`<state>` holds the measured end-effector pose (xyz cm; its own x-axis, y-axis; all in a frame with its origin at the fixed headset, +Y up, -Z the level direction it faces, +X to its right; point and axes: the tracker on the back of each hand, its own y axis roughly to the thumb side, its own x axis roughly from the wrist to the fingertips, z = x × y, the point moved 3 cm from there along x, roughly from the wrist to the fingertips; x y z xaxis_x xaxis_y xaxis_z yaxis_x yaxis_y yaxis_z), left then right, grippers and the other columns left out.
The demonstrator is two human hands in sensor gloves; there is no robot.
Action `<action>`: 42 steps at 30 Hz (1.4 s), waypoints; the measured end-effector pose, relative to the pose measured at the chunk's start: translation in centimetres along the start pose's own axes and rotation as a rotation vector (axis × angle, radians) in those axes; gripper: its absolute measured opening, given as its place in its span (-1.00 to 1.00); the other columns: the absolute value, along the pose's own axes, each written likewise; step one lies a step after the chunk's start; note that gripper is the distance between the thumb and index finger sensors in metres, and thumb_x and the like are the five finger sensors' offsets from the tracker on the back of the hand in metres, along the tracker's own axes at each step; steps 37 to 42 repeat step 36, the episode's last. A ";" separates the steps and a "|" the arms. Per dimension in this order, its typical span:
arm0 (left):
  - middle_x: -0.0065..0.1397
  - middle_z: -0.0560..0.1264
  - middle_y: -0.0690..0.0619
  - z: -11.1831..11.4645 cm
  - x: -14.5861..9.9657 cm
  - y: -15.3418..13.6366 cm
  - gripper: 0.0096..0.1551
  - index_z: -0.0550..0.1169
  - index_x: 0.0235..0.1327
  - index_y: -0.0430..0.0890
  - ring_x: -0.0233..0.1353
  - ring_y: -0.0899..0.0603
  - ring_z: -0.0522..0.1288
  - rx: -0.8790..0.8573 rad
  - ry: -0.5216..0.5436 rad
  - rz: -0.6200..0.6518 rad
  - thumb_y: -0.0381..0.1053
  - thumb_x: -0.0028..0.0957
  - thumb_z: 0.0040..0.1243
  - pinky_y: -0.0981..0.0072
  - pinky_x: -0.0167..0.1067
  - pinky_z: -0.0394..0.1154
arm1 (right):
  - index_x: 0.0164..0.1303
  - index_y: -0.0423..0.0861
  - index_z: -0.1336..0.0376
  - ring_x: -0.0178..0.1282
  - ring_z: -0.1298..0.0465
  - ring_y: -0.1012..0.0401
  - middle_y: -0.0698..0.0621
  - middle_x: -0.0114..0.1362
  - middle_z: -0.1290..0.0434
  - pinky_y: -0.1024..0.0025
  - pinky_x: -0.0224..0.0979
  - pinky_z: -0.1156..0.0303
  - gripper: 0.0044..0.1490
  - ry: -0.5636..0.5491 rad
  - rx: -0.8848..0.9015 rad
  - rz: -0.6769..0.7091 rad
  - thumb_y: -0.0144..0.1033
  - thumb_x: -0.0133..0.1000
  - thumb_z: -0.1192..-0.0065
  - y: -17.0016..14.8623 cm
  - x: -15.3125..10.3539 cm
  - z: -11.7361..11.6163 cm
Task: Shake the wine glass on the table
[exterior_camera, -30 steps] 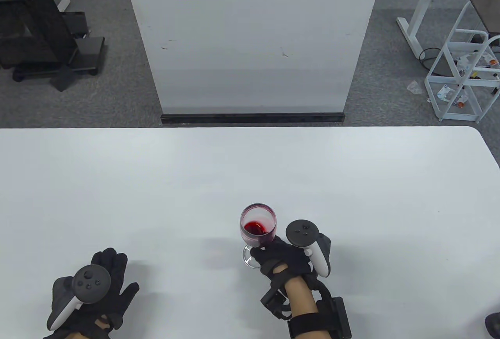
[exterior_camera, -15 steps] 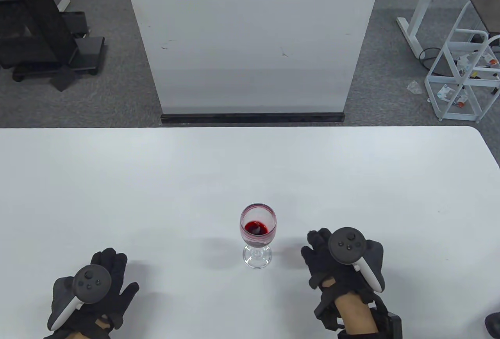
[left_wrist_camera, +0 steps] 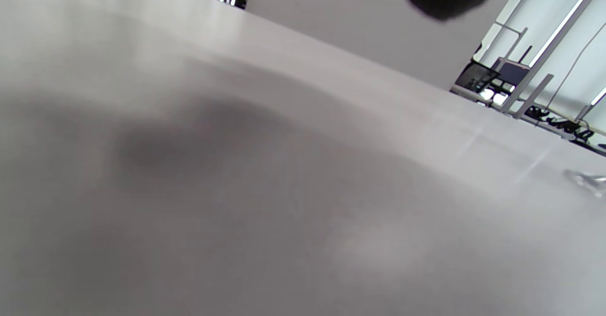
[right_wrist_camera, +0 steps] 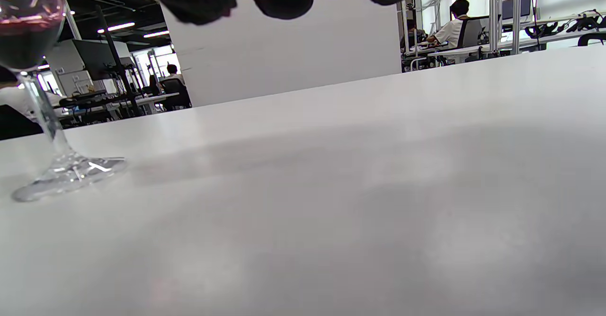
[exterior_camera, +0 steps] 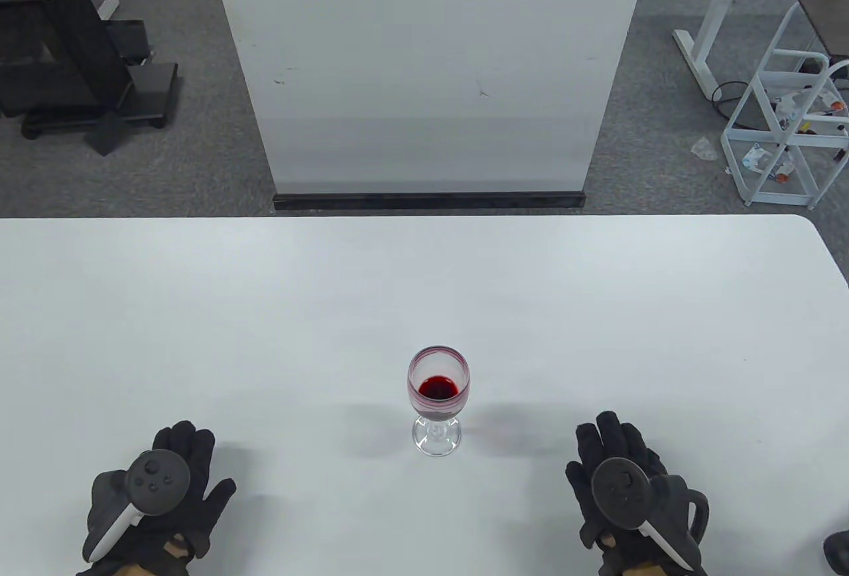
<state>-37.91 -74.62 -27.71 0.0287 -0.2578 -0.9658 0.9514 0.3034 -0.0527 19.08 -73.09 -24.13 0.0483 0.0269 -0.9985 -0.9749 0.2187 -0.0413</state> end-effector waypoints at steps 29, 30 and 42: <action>0.62 -0.37 0.09 -0.4 -0.1 -0.3 -0.09 -0.14 0.48 0.09 0.61 -0.16 -0.44 -0.002 0.043 -0.026 0.32 0.00 -0.06 0.01 0.49 -0.44 | 0.52 0.06 -0.01 0.69 -0.01 -0.08 0.01 0.72 0.07 -0.19 0.58 -0.11 -0.21 0.097 -0.074 -0.087 0.08 0.12 -0.10 -0.3 -1.0 -2.0; 0.62 -0.37 0.09 -0.4 -0.1 -0.3 -0.09 -0.14 0.48 0.08 0.61 -0.16 -0.44 -0.002 0.044 -0.026 0.32 0.00 -0.06 0.01 0.49 -0.44 | 0.53 0.06 -0.01 0.69 -0.01 -0.08 0.01 0.72 0.07 -0.19 0.58 -0.11 -0.21 0.096 -0.073 -0.086 0.08 0.12 -0.10 -0.2 -1.0 -2.0; 0.62 -0.36 0.09 -0.4 -0.2 -0.3 -0.09 -0.14 0.48 0.08 0.61 -0.16 -0.44 -0.005 0.043 -0.026 0.32 0.00 -0.06 0.01 0.49 -0.44 | 0.52 0.06 -0.02 0.69 -0.02 -0.08 0.01 0.71 0.05 -0.18 0.58 -0.12 -0.22 0.108 -0.073 -0.085 0.08 0.12 -0.10 -0.2 -0.9 -2.2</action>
